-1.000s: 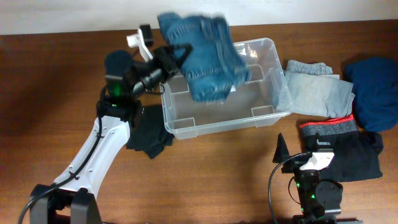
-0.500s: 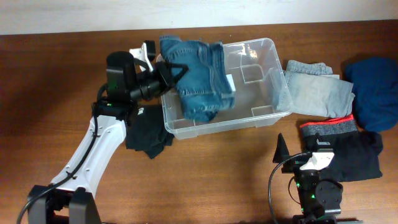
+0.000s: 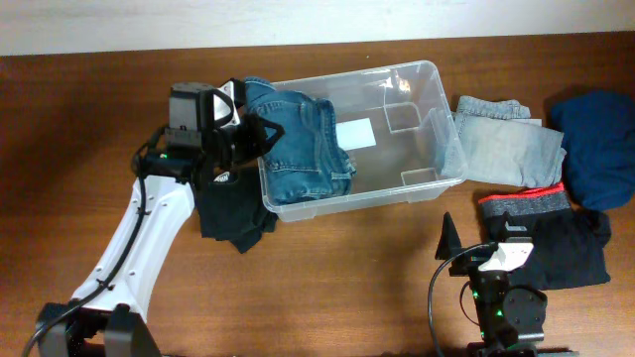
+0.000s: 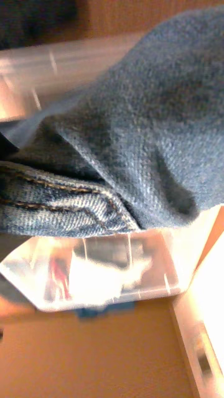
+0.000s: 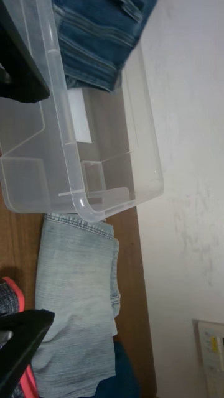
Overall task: Pack container
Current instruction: 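Carry the jeans over the bin and lower them inside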
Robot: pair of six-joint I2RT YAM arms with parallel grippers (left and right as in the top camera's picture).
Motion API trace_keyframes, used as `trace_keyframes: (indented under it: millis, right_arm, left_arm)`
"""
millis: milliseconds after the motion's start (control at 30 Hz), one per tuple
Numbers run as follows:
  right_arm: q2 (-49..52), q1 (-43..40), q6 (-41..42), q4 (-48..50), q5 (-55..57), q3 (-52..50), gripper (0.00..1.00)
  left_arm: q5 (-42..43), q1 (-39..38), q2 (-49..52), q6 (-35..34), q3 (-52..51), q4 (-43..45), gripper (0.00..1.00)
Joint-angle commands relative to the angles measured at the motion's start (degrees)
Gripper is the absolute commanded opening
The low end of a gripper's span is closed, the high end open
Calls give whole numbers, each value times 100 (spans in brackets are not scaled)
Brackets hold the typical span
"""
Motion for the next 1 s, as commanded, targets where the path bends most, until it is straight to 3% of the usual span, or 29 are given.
trace_keyframes:
  millis: [0, 267, 500, 767, 967]
  right_arm:
    - [-44, -24, -42, -37, -7, -26, 98]
    - [-44, -24, -42, -39, -7, -26, 99]
    - [-44, -24, -42, -39, -7, -26, 98]
    - [-44, -24, -42, -39, -7, -26, 99]
    - [-44, -24, -42, -39, -7, -26, 98]
  left_arm:
    - [-623, 44, -221, 903, 669, -350, 1]
    - [-713, -59, -221, 938, 1351, -511, 1]
    - [-715, -776, -219, 940, 1838, 7, 1]
    - [-728, -1523, 48, 682, 1878, 2063, 1]
    - [-662, -1746, 1108, 96, 1878, 3659, 1]
